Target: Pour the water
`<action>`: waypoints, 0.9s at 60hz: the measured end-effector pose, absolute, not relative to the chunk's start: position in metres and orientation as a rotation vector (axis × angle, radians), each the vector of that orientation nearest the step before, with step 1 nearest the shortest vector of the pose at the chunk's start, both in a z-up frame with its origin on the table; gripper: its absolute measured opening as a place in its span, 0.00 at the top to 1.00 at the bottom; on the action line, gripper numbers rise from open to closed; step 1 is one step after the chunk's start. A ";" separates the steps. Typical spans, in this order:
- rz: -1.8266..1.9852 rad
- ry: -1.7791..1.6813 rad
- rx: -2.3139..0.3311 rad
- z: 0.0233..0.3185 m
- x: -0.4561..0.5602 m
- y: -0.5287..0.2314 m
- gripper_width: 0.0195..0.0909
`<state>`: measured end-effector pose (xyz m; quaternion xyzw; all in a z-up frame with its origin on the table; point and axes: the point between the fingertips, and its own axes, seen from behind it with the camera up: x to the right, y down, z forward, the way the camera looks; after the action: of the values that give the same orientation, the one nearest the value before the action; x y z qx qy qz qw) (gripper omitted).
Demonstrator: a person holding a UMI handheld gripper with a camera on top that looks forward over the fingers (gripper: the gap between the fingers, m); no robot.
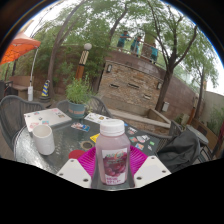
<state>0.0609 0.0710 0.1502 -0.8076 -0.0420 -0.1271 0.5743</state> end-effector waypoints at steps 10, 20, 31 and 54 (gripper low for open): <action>-0.742 -0.586 -1.754 0.192 -0.009 0.127 0.67; -1.309 -1.273 -1.440 0.186 -0.054 0.176 0.67; -1.583 -1.779 -1.154 0.168 -0.082 0.197 0.68; -1.400 -1.693 -1.209 0.184 -0.117 0.184 0.67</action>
<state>-0.1169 0.1842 0.1841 -0.4582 -0.6414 -0.5306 0.3117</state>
